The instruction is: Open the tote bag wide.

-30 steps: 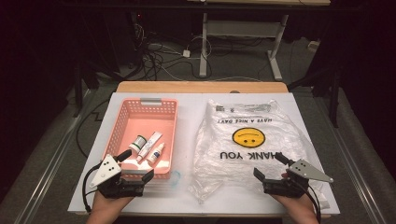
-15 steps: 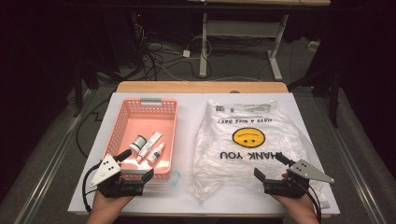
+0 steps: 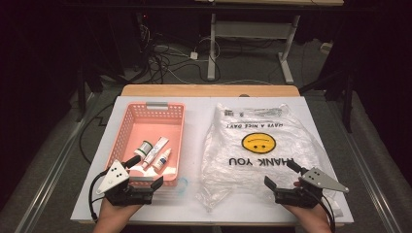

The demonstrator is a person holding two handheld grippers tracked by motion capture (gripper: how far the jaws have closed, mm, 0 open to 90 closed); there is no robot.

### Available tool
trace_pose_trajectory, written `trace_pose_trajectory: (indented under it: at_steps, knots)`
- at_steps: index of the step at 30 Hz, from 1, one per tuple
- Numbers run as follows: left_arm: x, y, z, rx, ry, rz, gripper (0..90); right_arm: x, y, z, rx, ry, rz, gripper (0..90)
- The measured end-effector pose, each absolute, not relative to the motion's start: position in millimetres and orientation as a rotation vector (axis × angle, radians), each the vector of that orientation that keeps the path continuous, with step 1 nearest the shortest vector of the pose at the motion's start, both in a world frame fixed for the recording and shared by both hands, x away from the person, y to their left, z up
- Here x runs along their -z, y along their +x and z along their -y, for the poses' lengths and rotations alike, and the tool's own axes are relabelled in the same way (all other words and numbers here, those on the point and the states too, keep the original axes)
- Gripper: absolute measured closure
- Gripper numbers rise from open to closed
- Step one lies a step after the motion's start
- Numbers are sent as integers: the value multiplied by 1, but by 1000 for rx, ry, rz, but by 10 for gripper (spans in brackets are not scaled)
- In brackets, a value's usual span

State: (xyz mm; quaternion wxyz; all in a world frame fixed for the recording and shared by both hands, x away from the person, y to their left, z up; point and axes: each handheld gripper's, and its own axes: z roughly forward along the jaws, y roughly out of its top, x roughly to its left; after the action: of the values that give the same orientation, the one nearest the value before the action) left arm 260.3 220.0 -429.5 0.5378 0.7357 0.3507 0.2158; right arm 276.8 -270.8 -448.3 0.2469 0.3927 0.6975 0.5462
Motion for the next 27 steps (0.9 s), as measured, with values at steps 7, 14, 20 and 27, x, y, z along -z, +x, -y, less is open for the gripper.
trace_pose_trajectory:
  at_steps: [7,14,20,27]
  knots:
    - [425,257,-205,-468,1762,-790,5,447,277,274,-1496,1084,-1888,8]
    - [413,257,-169,-394,1800,-704,25,447,275,276,-1494,1087,-1889,9]
    - [411,258,-134,-335,1861,-640,38,446,271,276,-1493,1088,-1888,11]
    - [416,266,-86,-277,1935,-562,68,446,269,279,-1485,1100,-1884,15]
